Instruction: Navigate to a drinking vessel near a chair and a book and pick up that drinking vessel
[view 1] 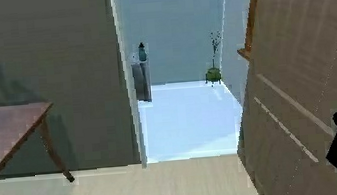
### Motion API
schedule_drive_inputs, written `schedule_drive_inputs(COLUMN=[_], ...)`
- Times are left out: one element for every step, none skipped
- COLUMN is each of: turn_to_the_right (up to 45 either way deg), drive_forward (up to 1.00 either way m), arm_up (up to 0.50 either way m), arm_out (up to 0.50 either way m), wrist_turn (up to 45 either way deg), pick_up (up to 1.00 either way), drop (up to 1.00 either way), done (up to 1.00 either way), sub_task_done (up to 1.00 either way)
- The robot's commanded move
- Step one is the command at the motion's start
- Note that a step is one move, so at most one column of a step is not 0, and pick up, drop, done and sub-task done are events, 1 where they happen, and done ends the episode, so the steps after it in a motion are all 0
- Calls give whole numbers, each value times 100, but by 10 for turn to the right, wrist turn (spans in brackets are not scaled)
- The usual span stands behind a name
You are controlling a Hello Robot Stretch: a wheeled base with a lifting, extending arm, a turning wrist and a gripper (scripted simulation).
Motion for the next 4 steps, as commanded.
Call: schedule_drive_inputs(turn_to_the_right=[0, -450, -450, -450], drive_forward=[25, 0, 0, 0], arm_up=[0, 0, 0, 0], arm_out=[0, 0, 0, 0], wrist_turn=[0, 0, 0, 0], pick_up=[0, 0, 0, 0], drop=[0, 0, 0, 0], done=[0, 0, 0, 0], sub_task_done=[0, 0, 0, 0])
